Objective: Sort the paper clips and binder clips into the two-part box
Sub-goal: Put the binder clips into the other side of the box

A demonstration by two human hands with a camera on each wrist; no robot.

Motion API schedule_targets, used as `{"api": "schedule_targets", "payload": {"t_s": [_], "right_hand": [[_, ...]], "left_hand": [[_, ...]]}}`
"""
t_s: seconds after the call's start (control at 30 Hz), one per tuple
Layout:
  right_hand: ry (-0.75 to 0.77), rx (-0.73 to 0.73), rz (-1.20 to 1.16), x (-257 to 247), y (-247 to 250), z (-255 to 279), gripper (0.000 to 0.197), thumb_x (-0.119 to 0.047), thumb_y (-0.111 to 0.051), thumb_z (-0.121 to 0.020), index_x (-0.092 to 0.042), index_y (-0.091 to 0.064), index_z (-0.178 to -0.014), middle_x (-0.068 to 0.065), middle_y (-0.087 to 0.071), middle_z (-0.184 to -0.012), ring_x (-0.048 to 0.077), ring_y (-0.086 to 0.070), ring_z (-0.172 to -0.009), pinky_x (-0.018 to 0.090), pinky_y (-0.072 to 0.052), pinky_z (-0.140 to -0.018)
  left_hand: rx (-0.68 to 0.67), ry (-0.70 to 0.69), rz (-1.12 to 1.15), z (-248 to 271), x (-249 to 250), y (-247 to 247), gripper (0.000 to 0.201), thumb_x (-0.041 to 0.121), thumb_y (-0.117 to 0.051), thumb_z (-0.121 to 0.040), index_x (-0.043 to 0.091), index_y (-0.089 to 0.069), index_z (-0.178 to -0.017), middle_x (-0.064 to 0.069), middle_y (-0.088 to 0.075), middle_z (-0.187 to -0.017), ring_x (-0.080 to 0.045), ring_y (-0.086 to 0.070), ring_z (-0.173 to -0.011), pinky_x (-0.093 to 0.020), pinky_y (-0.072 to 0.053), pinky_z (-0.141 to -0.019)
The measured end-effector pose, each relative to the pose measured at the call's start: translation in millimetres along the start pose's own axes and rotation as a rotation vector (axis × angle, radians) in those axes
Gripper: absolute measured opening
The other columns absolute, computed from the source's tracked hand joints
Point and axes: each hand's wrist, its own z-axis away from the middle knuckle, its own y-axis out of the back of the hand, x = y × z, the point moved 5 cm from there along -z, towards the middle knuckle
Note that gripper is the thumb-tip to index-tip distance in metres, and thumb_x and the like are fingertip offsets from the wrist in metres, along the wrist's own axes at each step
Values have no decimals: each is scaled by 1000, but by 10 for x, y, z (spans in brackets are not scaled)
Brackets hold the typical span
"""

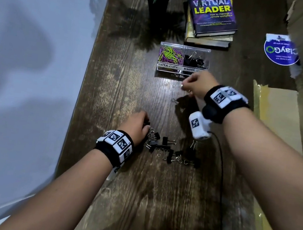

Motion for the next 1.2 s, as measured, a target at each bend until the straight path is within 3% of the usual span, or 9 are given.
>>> {"api": "schedule_targets", "payload": {"t_s": [0.1,0.23,0.37,0.63,0.73,0.9,0.97,1.07,1.2], "right_hand": [[39,117,155,-245,405,-171,15,-10,-64,-84,-12,-65,-70,2,-63,-68,7,-60,-52,23,-49,-57],[82,253,393,-473,629,-415,23,-16,-56,-86,0,-72,-92,15,-71,-94,30,-66,-92,35,-53,-82],[136,197,507,-548,516,-519,22,-12,-55,-88,-5,-72,-98,16,-69,-108,33,-61,-106,35,-50,-91],[225,261,373,-404,594,-136,24,-7,-57,-86,-11,-69,-106,9,-67,-111,24,-60,-104,28,-44,-87],[191,183,283,-178,507,235,21,-8,-60,-86,-11,-68,-105,7,-67,-105,21,-62,-98,30,-49,-88],[112,-165,431,418,-12,934,21,-12,-59,-86,-15,-68,-105,5,-65,-106,20,-62,-97,26,-47,-83],[86,-250,528,625,-205,1104,24,-16,-60,-85,-15,-64,-109,7,-57,-111,24,-56,-106,31,-45,-88],[68,-275,541,784,-369,1263,32,-17,-62,-83,-20,-59,-115,5,-42,-119,24,-42,-116,37,-46,-93],[98,-263,536,825,-424,1335,35,-12,-62,-82,-19,-56,-116,3,-36,-125,23,-35,-116,45,-49,-90]], "left_hand": [[-14,-50,-95,15,18,-37,26,28,-50,-94,12,-47,-115,-8,-53,-120,-23,-53,-108,-34,-45,-93],[-15,-43,-102,35,33,-25,28,30,-49,-95,11,-45,-115,-8,-46,-121,-19,-53,-98,-28,-43,-84],[20,-80,-89,39,76,1,23,28,-52,-94,13,-46,-110,-6,-41,-120,-10,-47,-82,-19,-40,-75],[-28,-21,102,-104,116,62,16,22,-57,-91,17,-43,-87,4,-52,-83,-14,-53,-76,-23,-37,-64],[52,-9,232,-305,260,254,14,19,-60,-90,16,-46,-90,8,-51,-78,-7,-49,-70,-17,-33,-56],[113,-56,453,-1018,746,644,15,12,-58,-91,22,-48,-83,5,-58,-76,-9,-56,-70,-31,-49,-73],[166,-70,350,-1341,973,789,7,15,-55,-91,18,-59,-86,-3,-64,-84,-16,-59,-78,-30,-47,-78],[232,-78,182,-1714,1278,919,23,28,-50,-91,13,-64,-102,-9,-68,-105,-24,-62,-99,-26,-45,-80],[271,-100,34,-1933,1577,878,27,22,-47,-93,7,-63,-109,-14,-64,-116,-28,-57,-110,-30,-41,-86]]}}
